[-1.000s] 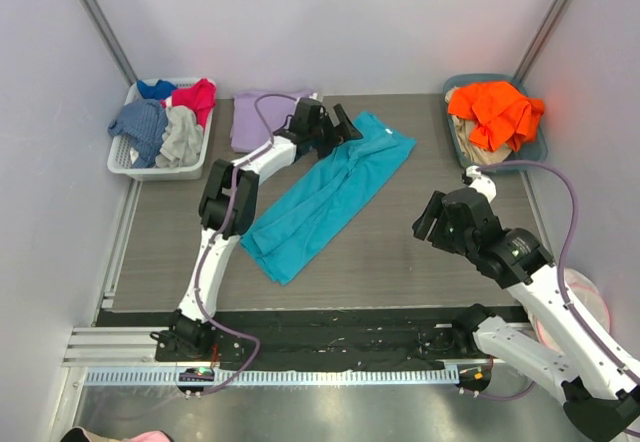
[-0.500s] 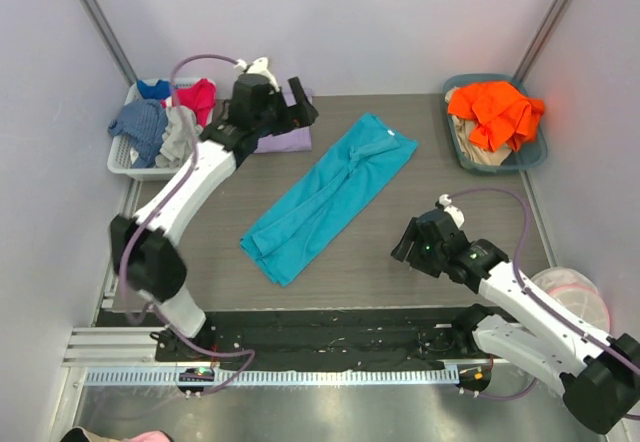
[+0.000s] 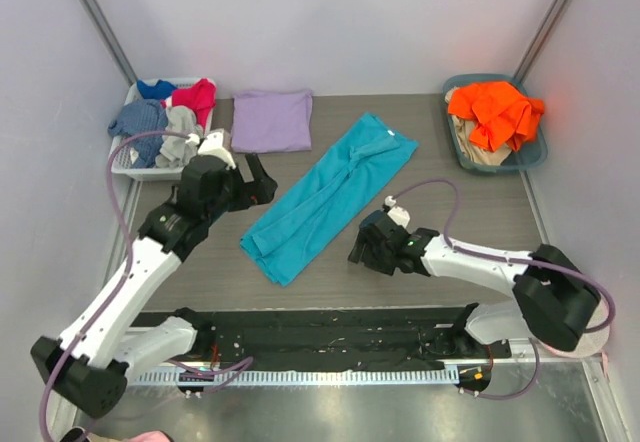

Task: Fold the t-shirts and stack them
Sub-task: Fold the tshirt

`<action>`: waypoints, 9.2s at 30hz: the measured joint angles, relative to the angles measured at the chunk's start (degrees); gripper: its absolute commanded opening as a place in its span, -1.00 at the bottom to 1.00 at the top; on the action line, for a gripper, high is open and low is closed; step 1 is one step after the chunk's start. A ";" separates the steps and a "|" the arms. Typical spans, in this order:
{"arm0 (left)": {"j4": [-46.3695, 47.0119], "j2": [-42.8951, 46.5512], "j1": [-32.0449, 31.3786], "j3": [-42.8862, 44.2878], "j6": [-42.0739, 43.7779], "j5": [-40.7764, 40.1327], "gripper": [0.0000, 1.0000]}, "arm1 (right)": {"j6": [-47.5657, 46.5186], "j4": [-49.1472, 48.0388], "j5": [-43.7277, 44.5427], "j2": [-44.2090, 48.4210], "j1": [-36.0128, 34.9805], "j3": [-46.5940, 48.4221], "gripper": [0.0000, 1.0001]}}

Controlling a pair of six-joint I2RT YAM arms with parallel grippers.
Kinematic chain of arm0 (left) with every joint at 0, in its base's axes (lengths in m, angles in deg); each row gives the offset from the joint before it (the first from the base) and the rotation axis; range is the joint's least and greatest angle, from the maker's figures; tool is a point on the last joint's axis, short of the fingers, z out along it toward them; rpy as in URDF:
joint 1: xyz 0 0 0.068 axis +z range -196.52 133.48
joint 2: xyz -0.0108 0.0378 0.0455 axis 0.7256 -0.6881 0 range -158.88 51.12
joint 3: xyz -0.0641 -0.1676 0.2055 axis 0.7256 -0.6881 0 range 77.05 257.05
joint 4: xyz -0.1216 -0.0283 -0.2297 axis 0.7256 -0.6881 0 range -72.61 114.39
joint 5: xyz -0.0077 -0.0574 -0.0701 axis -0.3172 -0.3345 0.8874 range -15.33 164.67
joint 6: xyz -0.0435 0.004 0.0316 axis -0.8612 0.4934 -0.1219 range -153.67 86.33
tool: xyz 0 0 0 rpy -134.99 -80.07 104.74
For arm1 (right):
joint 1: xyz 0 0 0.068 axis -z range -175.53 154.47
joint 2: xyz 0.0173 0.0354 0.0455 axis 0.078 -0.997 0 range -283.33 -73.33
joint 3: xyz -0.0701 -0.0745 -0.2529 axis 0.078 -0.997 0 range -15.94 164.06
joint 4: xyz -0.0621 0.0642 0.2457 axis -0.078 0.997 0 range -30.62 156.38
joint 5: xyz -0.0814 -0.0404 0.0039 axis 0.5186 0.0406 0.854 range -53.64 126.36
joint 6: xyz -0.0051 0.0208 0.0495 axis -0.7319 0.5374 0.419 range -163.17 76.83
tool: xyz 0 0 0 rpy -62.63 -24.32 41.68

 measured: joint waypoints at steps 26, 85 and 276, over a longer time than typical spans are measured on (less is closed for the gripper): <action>-11.02 14.95 -0.09 -4.57 -1.68 -0.11 0.99 | 6.80 -11.63 5.16 -26.58 -6.73 18.08 -0.98; 17.16 -17.90 -30.25 -16.76 -11.13 -7.69 0.52 | -1.07 11.43 13.18 7.65 -0.55 -0.11 0.22; 16.22 -31.17 -43.43 -12.11 -15.13 -12.09 -1.00 | -8.66 -9.44 6.71 1.25 5.14 -5.88 0.35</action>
